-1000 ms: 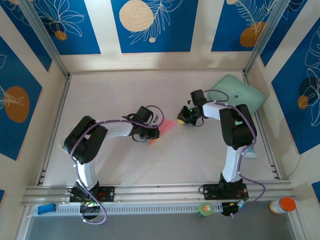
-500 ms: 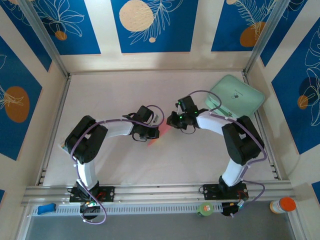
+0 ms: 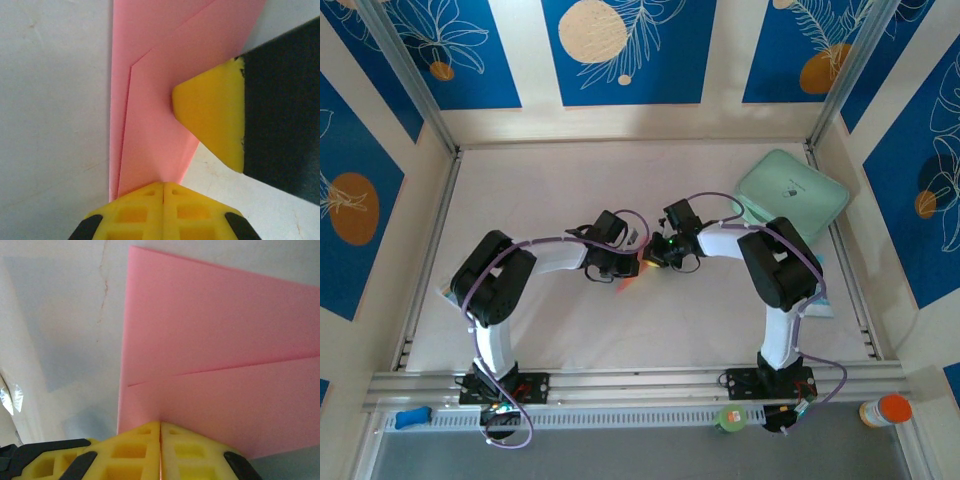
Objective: Fold a paper plane with a square sheet of paper (pick it up from the middle)
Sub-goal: Fold the wing for the fifth time at the center of the table.
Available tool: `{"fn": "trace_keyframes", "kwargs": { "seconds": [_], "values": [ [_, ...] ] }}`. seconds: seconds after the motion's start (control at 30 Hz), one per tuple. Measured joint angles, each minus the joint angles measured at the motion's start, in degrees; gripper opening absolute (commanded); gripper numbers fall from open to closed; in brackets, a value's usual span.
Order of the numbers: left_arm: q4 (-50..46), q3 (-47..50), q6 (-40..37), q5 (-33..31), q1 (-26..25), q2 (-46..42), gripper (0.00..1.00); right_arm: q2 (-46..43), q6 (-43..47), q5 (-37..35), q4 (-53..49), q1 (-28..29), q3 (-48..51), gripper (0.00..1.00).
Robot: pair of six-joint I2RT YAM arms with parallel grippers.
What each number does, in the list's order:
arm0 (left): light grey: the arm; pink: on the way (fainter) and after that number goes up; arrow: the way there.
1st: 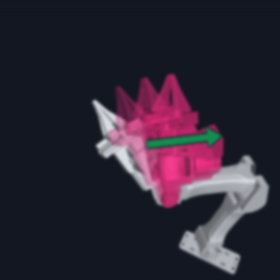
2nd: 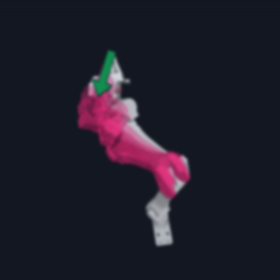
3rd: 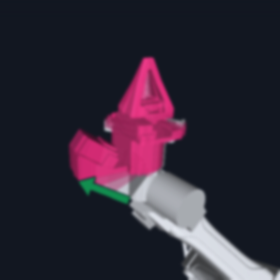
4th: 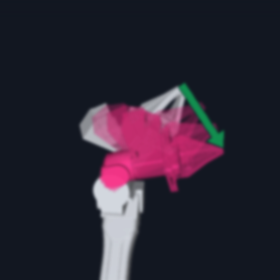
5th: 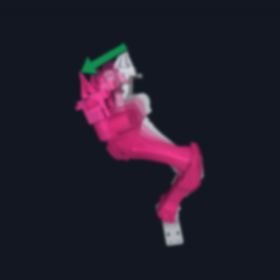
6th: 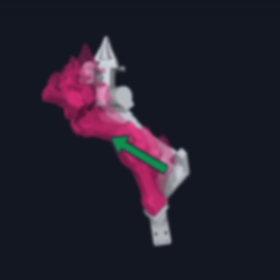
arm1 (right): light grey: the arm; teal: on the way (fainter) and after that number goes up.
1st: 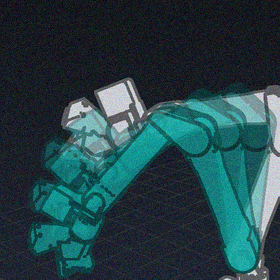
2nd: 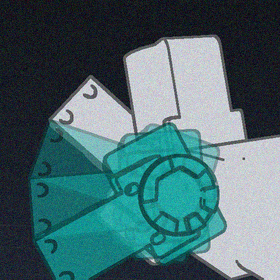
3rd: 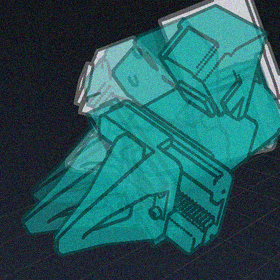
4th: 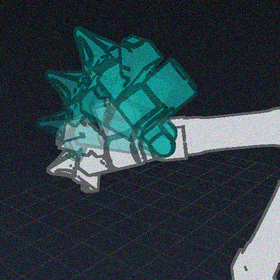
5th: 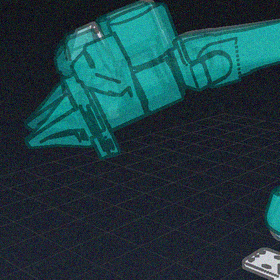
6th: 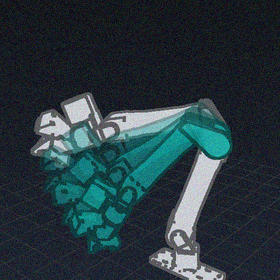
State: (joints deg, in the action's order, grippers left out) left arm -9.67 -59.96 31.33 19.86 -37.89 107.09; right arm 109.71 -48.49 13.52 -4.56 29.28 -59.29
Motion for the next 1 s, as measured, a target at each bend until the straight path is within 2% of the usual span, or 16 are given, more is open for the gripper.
{"fn": "trace_keyframes", "kwargs": {
  "seconds": [0.47, 1.0],
  "values": [
    [-1.9, -0.3, -2.4, 0.2, 0.0, -0.3, 0.01, 1.6, 0.0, 1.7, -3.6, -0.8, -2.7, 0.05],
    [-9.0, 9.6, -4.9, 1.1, -0.2, -9.8, 0.01, 2.7, 0.0, 2.1, -4.1, -1.4, -4.1, 0.05]
  ]
}}
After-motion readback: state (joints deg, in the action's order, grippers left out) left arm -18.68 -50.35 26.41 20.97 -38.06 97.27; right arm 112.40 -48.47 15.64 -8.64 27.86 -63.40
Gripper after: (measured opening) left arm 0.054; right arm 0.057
